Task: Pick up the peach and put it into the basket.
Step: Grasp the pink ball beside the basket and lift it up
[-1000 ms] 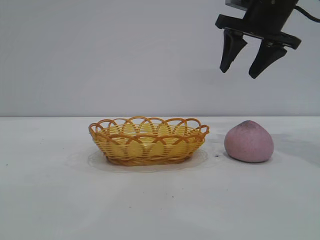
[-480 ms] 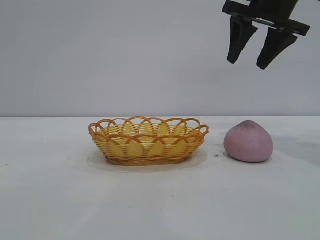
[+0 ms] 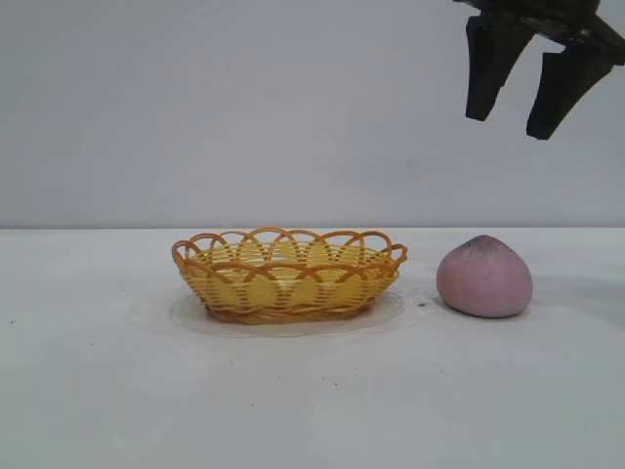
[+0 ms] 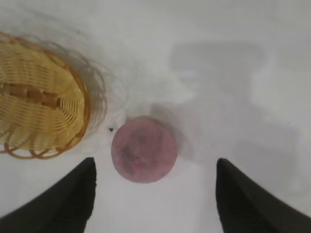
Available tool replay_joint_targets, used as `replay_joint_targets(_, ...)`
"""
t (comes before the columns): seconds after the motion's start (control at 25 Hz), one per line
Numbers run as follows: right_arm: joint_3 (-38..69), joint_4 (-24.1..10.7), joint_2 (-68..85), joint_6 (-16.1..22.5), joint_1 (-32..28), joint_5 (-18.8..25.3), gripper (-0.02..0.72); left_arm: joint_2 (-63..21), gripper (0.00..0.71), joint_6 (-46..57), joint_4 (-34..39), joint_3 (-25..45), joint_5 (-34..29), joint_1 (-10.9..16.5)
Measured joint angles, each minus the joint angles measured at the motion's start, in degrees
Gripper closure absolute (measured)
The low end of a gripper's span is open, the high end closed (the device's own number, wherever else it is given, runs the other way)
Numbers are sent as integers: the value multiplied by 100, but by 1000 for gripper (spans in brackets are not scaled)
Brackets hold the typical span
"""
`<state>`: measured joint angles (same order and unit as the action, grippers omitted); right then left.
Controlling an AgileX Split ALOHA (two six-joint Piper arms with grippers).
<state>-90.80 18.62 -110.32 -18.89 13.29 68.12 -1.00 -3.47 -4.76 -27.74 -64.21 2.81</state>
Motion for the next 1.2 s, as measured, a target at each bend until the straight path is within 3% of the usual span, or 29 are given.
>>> replay_joint_targets(0.12, 0, -84, -11, 78, 285, 11, 257, 0, 352, -25, -10, 0, 0, 0)
replay_joint_targets(0.28, 0, -505, -191, 678, 544, 11, 257, 0, 352, -37, -10, 0, 0, 0)
replay_joint_targets(0.4, 0, -656, -424, 839, 554, 26, 257, 0, 352, -50, -10, 0, 0, 5)
replay_joint_targets(0.52, 0, -682, -575, 886, 554, 29, 257, 0, 352, -50, -10, 0, 0, 5)
replay_joint_targets(0.56, 0, -682, -619, 897, 554, 29, 317, 0, 352, -57, -10, 0, 0, 5)
replay_joint_targets(1.12, 0, -682, -1157, 897, 554, 60, 316, -10, 352, -57, -10, 0, 0, 5)
replay_joint_targets(1.2, -9, -682, -1235, 897, 554, 64, 373, -10, 352, -57, -10, 0, 0, 5)
